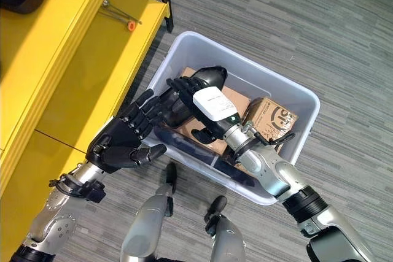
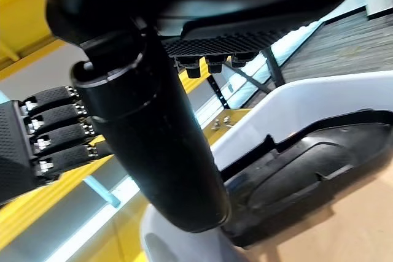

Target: Move parts from the plastic box to the shelf.

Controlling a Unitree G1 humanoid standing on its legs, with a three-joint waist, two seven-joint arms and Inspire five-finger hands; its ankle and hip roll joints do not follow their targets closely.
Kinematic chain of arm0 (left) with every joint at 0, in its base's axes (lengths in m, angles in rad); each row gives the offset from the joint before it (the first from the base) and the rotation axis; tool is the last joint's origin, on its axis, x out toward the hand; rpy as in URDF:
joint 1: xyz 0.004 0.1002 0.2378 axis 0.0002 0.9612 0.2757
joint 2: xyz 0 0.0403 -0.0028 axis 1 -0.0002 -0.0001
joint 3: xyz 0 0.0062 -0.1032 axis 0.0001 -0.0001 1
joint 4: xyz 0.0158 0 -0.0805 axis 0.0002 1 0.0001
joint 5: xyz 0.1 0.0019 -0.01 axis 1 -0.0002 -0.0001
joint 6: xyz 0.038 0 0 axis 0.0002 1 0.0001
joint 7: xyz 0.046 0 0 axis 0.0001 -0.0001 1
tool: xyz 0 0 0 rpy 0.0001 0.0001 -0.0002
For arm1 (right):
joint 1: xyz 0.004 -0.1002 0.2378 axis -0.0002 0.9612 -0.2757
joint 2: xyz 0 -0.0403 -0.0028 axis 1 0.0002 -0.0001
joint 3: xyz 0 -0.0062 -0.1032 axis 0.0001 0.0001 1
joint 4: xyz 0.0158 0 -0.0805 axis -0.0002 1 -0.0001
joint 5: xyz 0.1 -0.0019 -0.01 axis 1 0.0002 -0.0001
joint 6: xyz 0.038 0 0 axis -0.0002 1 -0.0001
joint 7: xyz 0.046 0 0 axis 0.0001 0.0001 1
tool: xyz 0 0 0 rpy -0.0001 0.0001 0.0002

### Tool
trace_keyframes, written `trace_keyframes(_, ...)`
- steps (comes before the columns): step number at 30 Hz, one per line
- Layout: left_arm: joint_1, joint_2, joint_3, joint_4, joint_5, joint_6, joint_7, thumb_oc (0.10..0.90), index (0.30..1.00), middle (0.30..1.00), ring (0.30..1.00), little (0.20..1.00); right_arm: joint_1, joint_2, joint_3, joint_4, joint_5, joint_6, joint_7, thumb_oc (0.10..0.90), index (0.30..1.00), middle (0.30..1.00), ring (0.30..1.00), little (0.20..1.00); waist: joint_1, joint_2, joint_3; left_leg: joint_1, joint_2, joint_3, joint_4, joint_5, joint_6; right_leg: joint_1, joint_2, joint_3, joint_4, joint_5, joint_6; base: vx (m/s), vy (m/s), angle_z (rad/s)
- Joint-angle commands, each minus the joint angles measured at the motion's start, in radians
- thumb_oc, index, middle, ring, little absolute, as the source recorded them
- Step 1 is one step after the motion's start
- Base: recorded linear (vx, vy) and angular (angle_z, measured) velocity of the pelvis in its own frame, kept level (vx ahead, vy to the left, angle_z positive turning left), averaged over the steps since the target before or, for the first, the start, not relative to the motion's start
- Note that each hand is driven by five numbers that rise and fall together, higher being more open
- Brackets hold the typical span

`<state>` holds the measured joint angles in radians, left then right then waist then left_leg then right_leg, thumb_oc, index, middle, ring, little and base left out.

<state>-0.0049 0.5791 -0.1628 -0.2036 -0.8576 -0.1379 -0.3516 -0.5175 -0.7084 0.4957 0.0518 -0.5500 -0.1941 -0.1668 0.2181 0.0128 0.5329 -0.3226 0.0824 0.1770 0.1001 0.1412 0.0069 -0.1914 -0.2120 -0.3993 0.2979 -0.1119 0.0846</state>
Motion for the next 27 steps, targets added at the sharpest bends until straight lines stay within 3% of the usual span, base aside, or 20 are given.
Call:
trace_keyframes(1, -0.030, -0.032, 0.003, -0.110, -0.021, -0.111, -0.001, 0.900, 1.000, 1.000, 1.000, 1.000, -0.112, -0.023, -0.059, -0.084, -0.028, -0.032, -0.100, 0.900, 1.000, 1.000, 1.000, 1.000, -0.029, 0.054, -0.013, -0.019, 0.028, -0.110, 0.007, -0.045, -0.084, -0.026, 0.018, 0.047, 0.094, -0.058, -0.015, -0.01, 0.037, -0.02)
trace_keyframes(15, -0.028, -0.026, 0.003, -0.113, -0.023, -0.116, 0.013, 0.900, 1.000, 1.000, 1.000, 1.000, -0.175, -0.059, -0.016, -0.067, -0.103, -0.001, -0.060, 0.900, 1.000, 1.000, 1.000, 1.000, -0.023, 0.067, -0.013, -0.091, 0.015, -0.101, 0.024, -0.049, -0.076, -0.136, 0.003, 0.048, 0.168, -0.075, -0.013, 0.00, 0.003, 0.00)
trace_keyframes(27, -0.030, -0.010, -0.010, -0.117, -0.008, -0.129, 0.024, 0.900, 1.000, 1.000, 1.000, 1.000, -0.240, -0.111, 0.033, -0.115, -0.143, 0.010, -0.013, 0.900, 1.000, 1.000, 1.000, 1.000, -0.009, 0.054, -0.013, -0.182, 0.006, -0.099, 0.050, -0.050, -0.065, -0.242, -0.002, 0.047, 0.233, -0.084, -0.014, 0.00, -0.001, 0.01)
